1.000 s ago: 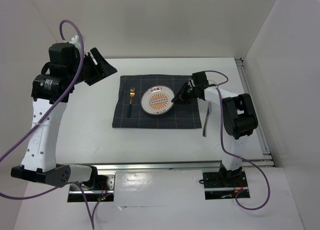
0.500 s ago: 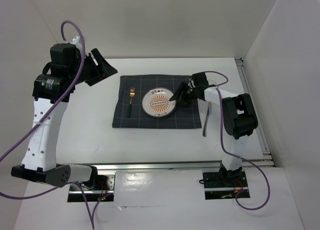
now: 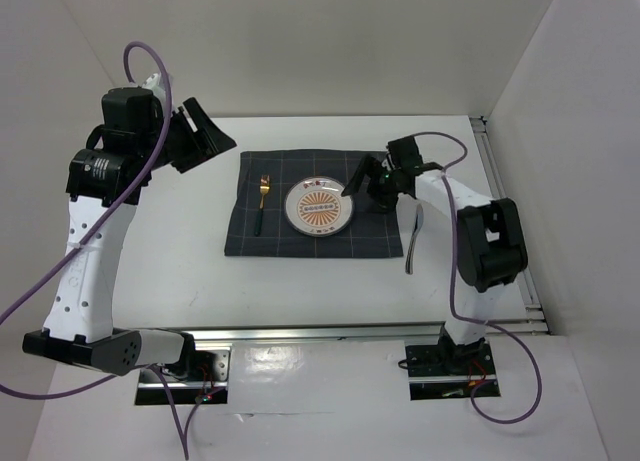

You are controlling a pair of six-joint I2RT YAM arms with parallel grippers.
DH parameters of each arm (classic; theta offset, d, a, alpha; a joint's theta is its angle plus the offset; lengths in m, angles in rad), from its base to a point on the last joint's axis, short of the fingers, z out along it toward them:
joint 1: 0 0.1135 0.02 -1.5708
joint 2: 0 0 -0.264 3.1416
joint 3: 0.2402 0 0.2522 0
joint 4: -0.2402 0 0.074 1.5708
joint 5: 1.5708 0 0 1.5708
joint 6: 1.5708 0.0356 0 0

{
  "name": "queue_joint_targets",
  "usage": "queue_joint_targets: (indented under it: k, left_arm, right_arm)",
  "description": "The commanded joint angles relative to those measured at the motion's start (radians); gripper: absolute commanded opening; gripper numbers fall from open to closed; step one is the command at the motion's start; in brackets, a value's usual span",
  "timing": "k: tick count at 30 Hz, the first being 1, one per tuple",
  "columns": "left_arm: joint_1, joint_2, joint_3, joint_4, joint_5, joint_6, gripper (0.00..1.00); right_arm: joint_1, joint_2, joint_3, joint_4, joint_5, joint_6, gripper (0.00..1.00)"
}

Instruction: Set the dinner table for one person

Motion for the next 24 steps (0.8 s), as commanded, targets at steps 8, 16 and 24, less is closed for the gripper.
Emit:
queue_joint_targets:
  k: [8,16,24]
  left_arm:
    - [0.006,0.003,-0.028,0.062,0.056,-0.002,0.72]
    - [0.006,0.003,-0.061,0.089,0.078,-0.002,0.72]
    - [0.006,0.021,-0.081,0.109,0.092,-0.002,0.72]
  right_arm:
    - [-0.096,-0.334,0.135,-0.247,0.444,-0.149,0.75]
    - [-0.362,-0.226,0.174,-0.284,0.350,-0.202,0.78]
    - [-0.394,-0.065,0.227,-0.246,0.306,-0.236,0.75]
